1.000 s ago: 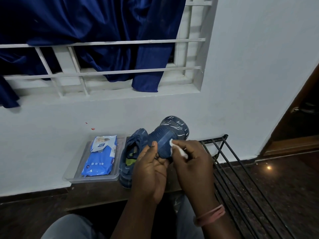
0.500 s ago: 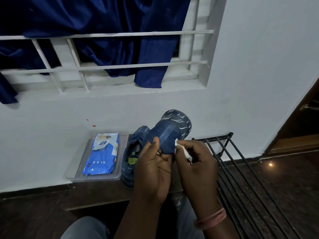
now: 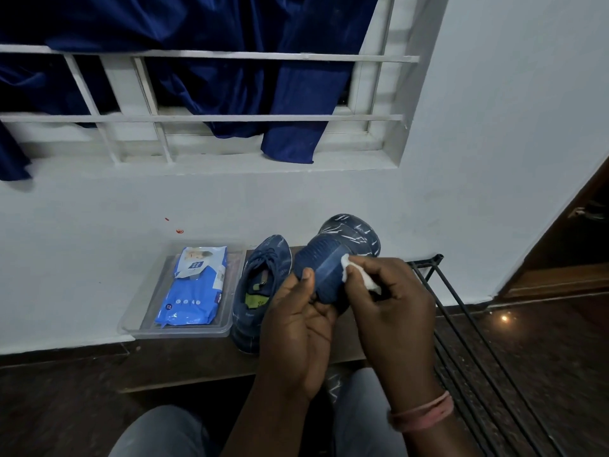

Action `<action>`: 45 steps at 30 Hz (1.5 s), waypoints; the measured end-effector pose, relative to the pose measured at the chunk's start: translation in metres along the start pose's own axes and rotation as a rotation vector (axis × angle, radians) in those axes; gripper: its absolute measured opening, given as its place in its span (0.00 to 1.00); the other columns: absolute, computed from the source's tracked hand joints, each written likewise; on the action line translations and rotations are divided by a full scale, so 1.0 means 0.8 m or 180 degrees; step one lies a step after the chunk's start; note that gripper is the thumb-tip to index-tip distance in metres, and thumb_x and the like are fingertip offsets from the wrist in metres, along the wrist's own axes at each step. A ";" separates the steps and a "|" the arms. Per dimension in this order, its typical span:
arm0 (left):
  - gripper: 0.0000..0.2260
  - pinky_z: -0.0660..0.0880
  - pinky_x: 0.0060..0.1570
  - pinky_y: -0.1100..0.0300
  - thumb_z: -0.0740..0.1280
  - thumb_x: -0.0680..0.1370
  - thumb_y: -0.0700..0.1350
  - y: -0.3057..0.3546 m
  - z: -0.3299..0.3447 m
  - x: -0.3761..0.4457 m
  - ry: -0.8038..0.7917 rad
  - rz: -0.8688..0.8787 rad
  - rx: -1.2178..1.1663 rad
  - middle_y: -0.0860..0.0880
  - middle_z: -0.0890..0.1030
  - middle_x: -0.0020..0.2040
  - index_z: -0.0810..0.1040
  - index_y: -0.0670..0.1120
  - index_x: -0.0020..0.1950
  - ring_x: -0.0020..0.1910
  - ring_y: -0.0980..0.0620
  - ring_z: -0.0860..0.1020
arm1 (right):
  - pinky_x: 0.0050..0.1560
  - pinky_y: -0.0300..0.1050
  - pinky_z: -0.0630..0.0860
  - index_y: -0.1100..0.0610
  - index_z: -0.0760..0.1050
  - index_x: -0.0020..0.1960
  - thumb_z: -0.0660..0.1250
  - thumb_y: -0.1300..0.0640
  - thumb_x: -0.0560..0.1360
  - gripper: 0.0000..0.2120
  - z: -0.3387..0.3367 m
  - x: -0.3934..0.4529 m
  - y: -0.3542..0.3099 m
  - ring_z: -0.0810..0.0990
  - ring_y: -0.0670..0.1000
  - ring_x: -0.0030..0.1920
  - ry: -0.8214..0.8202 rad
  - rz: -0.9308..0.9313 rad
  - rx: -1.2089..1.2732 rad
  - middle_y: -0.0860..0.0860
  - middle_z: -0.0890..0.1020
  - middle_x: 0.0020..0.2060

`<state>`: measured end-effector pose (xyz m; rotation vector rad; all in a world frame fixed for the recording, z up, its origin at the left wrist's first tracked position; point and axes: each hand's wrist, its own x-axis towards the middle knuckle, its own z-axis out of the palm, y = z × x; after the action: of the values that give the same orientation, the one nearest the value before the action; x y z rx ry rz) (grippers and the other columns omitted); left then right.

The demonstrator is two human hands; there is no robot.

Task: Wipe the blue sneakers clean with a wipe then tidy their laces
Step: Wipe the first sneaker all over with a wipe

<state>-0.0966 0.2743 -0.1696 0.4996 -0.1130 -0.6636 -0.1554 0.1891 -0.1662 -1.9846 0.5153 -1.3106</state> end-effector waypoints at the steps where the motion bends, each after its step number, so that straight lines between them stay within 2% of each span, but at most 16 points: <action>1: 0.16 0.81 0.58 0.53 0.56 0.85 0.40 0.000 0.000 0.000 0.0015 -0.0013 0.0044 0.35 0.81 0.64 0.76 0.36 0.68 0.62 0.42 0.82 | 0.48 0.39 0.78 0.52 0.85 0.50 0.75 0.62 0.75 0.07 -0.002 0.004 -0.001 0.82 0.43 0.47 0.0056 0.0004 -0.0083 0.44 0.83 0.45; 3: 0.15 0.80 0.61 0.49 0.57 0.85 0.40 -0.001 -0.003 0.000 0.0040 -0.0049 0.0135 0.35 0.81 0.63 0.76 0.36 0.66 0.61 0.42 0.82 | 0.48 0.40 0.77 0.52 0.85 0.50 0.74 0.61 0.75 0.06 -0.003 0.005 -0.009 0.81 0.42 0.48 -0.0037 -0.0075 -0.0211 0.44 0.83 0.45; 6: 0.14 0.70 0.72 0.41 0.60 0.83 0.42 0.000 -0.010 -0.001 0.0077 -0.0115 0.0199 0.31 0.79 0.61 0.77 0.35 0.64 0.62 0.38 0.79 | 0.48 0.35 0.76 0.51 0.85 0.48 0.73 0.60 0.75 0.05 -0.001 -0.003 -0.026 0.81 0.40 0.48 -0.0642 -0.0282 -0.0164 0.42 0.82 0.44; 11: 0.15 0.81 0.58 0.51 0.57 0.85 0.40 0.004 -0.004 -0.003 0.0093 -0.0021 0.0105 0.34 0.82 0.61 0.77 0.35 0.65 0.59 0.43 0.83 | 0.49 0.44 0.76 0.52 0.84 0.49 0.72 0.60 0.75 0.05 -0.006 0.025 -0.019 0.80 0.44 0.46 -0.0413 -0.0230 -0.0550 0.45 0.82 0.44; 15: 0.12 0.80 0.56 0.52 0.61 0.82 0.43 0.007 -0.006 -0.002 0.0177 -0.0044 0.0132 0.34 0.82 0.55 0.80 0.38 0.56 0.53 0.43 0.83 | 0.45 0.31 0.71 0.50 0.83 0.46 0.71 0.58 0.75 0.04 -0.003 0.016 -0.040 0.77 0.41 0.44 -0.1293 -0.0444 -0.0574 0.43 0.81 0.41; 19: 0.15 0.80 0.60 0.50 0.57 0.84 0.39 0.005 0.000 -0.002 0.0117 -0.0075 0.0033 0.32 0.81 0.61 0.74 0.33 0.65 0.57 0.41 0.83 | 0.46 0.41 0.73 0.52 0.83 0.44 0.72 0.61 0.74 0.05 -0.009 0.044 -0.030 0.78 0.44 0.43 -0.0859 -0.0419 -0.0778 0.46 0.81 0.40; 23: 0.12 0.82 0.50 0.55 0.63 0.78 0.40 0.007 -0.005 0.002 0.0276 -0.0085 0.0083 0.36 0.83 0.52 0.77 0.37 0.59 0.49 0.46 0.84 | 0.43 0.39 0.73 0.50 0.84 0.45 0.70 0.56 0.74 0.04 -0.005 0.031 -0.046 0.78 0.43 0.42 -0.1762 -0.0596 -0.0826 0.45 0.81 0.39; 26: 0.16 0.82 0.54 0.49 0.62 0.82 0.38 0.005 -0.003 0.003 0.0172 -0.0110 -0.0122 0.29 0.79 0.62 0.70 0.32 0.68 0.57 0.40 0.83 | 0.44 0.34 0.71 0.50 0.84 0.44 0.71 0.58 0.74 0.04 -0.014 0.048 -0.031 0.79 0.44 0.43 -0.1155 -0.0439 -0.0890 0.45 0.82 0.41; 28: 0.17 0.82 0.53 0.50 0.61 0.82 0.38 0.003 -0.003 0.003 0.0232 -0.0099 -0.0115 0.30 0.80 0.61 0.70 0.32 0.68 0.55 0.40 0.84 | 0.45 0.34 0.72 0.49 0.83 0.44 0.71 0.59 0.74 0.05 -0.016 0.050 -0.032 0.78 0.43 0.43 -0.1326 -0.0506 -0.0887 0.44 0.82 0.41; 30: 0.13 0.83 0.47 0.56 0.63 0.78 0.39 0.004 -0.007 0.005 0.0265 -0.0080 -0.0051 0.34 0.83 0.52 0.74 0.36 0.61 0.47 0.45 0.85 | 0.44 0.40 0.73 0.49 0.83 0.45 0.70 0.56 0.74 0.04 -0.013 0.038 -0.039 0.78 0.42 0.42 -0.1903 -0.0781 -0.0862 0.44 0.81 0.40; 31: 0.11 0.83 0.48 0.56 0.64 0.77 0.39 0.004 -0.007 0.005 0.0208 -0.0098 -0.0005 0.34 0.82 0.51 0.75 0.37 0.58 0.46 0.46 0.84 | 0.44 0.41 0.73 0.49 0.83 0.45 0.70 0.56 0.75 0.04 -0.014 0.037 -0.041 0.78 0.43 0.42 -0.1943 -0.0834 -0.0871 0.44 0.81 0.40; 34: 0.13 0.82 0.56 0.49 0.63 0.81 0.38 -0.003 -0.007 0.003 0.0019 -0.0154 0.0031 0.31 0.79 0.62 0.74 0.34 0.63 0.56 0.39 0.83 | 0.43 0.40 0.72 0.51 0.83 0.44 0.73 0.60 0.74 0.05 -0.023 0.053 -0.025 0.77 0.43 0.41 -0.1246 -0.0697 -0.0901 0.44 0.81 0.39; 36: 0.15 0.82 0.54 0.48 0.59 0.83 0.39 -0.008 -0.011 0.001 -0.0029 -0.0213 0.0074 0.30 0.80 0.60 0.74 0.32 0.65 0.56 0.39 0.83 | 0.43 0.40 0.72 0.51 0.83 0.44 0.72 0.60 0.74 0.04 -0.028 0.051 -0.023 0.77 0.43 0.41 -0.1377 -0.0763 -0.0914 0.44 0.80 0.38; 39: 0.19 0.81 0.54 0.50 0.54 0.84 0.44 -0.006 -0.012 -0.002 -0.0112 -0.0336 0.0173 0.32 0.82 0.55 0.79 0.33 0.60 0.55 0.40 0.82 | 0.43 0.39 0.72 0.49 0.83 0.45 0.69 0.56 0.74 0.04 -0.035 0.036 -0.024 0.77 0.43 0.41 -0.1790 -0.0917 -0.0817 0.45 0.79 0.38; 42: 0.27 0.76 0.65 0.47 0.57 0.84 0.56 -0.007 0.004 0.000 -0.0130 -0.0636 0.0330 0.34 0.81 0.64 0.78 0.35 0.66 0.62 0.40 0.81 | 0.45 0.31 0.70 0.51 0.84 0.48 0.70 0.57 0.75 0.05 -0.046 0.033 -0.009 0.77 0.43 0.44 -0.1274 -0.0747 -0.0858 0.48 0.80 0.42; 45: 0.30 0.77 0.64 0.47 0.57 0.82 0.62 -0.013 0.014 -0.004 0.0016 -0.0984 0.0574 0.37 0.85 0.58 0.85 0.39 0.59 0.56 0.43 0.84 | 0.43 0.30 0.70 0.52 0.83 0.55 0.71 0.58 0.78 0.07 -0.055 0.003 -0.007 0.75 0.42 0.44 -0.1319 -0.0739 -0.1048 0.47 0.76 0.46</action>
<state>-0.1078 0.2643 -0.1649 0.7005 -0.0920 -0.9597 -0.1949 0.1769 -0.1499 -2.5718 0.3202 -0.9422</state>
